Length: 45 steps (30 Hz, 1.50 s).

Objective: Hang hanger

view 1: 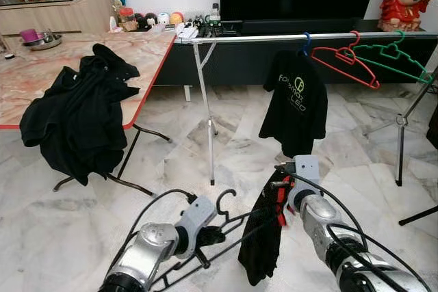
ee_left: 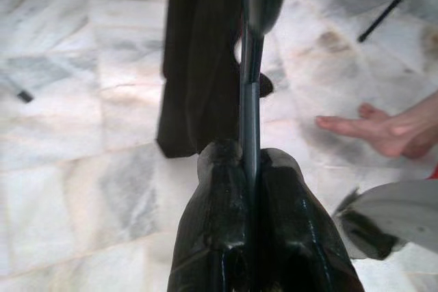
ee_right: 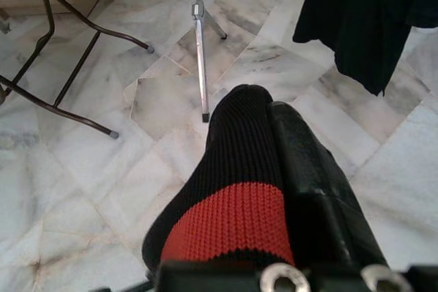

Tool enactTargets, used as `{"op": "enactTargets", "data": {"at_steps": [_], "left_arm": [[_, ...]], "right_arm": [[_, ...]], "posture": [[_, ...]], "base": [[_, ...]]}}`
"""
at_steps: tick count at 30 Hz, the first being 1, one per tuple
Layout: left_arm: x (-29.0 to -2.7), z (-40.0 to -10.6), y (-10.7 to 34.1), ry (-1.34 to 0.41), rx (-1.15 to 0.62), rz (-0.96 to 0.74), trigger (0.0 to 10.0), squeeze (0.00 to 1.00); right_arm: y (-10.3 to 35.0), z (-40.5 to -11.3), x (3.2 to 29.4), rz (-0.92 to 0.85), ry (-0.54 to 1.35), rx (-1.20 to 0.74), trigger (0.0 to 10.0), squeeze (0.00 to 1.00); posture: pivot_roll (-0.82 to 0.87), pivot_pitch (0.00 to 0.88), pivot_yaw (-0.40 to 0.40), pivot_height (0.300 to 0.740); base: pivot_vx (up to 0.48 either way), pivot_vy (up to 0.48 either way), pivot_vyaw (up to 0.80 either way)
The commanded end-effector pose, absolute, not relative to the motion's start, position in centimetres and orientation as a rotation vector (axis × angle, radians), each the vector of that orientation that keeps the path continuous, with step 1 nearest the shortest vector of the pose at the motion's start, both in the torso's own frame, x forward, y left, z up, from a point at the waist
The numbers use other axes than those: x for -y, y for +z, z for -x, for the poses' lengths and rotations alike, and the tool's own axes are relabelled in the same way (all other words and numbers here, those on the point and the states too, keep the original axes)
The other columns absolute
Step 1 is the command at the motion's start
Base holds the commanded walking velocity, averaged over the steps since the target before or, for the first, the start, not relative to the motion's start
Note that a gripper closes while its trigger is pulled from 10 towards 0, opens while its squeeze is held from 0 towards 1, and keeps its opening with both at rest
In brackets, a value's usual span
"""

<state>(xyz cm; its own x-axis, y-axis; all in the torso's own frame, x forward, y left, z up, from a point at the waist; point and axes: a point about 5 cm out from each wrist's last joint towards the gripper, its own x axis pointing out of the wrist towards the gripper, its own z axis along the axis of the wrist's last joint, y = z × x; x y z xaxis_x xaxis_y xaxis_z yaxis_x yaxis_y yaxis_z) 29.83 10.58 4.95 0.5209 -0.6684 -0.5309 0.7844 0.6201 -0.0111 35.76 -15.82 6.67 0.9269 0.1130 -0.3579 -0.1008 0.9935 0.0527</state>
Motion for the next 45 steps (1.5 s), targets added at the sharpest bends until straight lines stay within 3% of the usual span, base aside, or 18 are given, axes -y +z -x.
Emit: {"op": "enactTargets", "data": {"at_steps": [1,15,25,32,39,45], "left_arm": [[-11.0,-30.2,5.1,-0.847,-0.516,-0.258,10.0,0.0],[-10.7,-31.0,6.3,-0.798,-0.413,-0.207,10.0,0.0],[-9.3,-30.1,6.9,-0.926,-0.387,-0.114,10.0,0.0],[-9.1,-29.7,6.8,-0.958,-0.396,-0.115,10.0,0.0],[-9.0,-29.7,6.6,-0.961,-0.407,-0.129,10.0,0.0],[-8.9,-29.5,6.5,-0.982,-0.416,-0.129,10.0,0.0]], "right_arm": [[6.8,-35.8,15.9,-0.043,0.103,-0.358,10.0,0.0],[5.9,-35.2,16.2,-0.017,0.104,-0.383,10.0,0.0],[5.2,-34.7,16.2,-0.031,0.108,-0.405,10.0,0.0],[6.2,-35.3,15.2,-0.047,0.173,-0.369,10.0,0.0],[6.1,-35.3,14.1,-0.2,0.238,-0.4,10.0,0.0],[7.6,-35.6,13.0,-0.157,0.376,-0.289,10.0,0.0]], "posture": [[0.1,0.0,0.001,0.74],[0.1,0.0,-0.005,0.74],[0.1,0.003,0.0,0.74],[0.1,0.004,0.003,0.74],[0.09,0.004,0.009,0.74],[0.09,0.004,0.016,0.74]], "base": [[0.0,0.0,0.0],[0.0,0.0,0.0],[0.0,0.0,0.0],[0.0,0.0,0.0],[0.0,0.0,0.0],[0.0,0.0,0.0]]}}
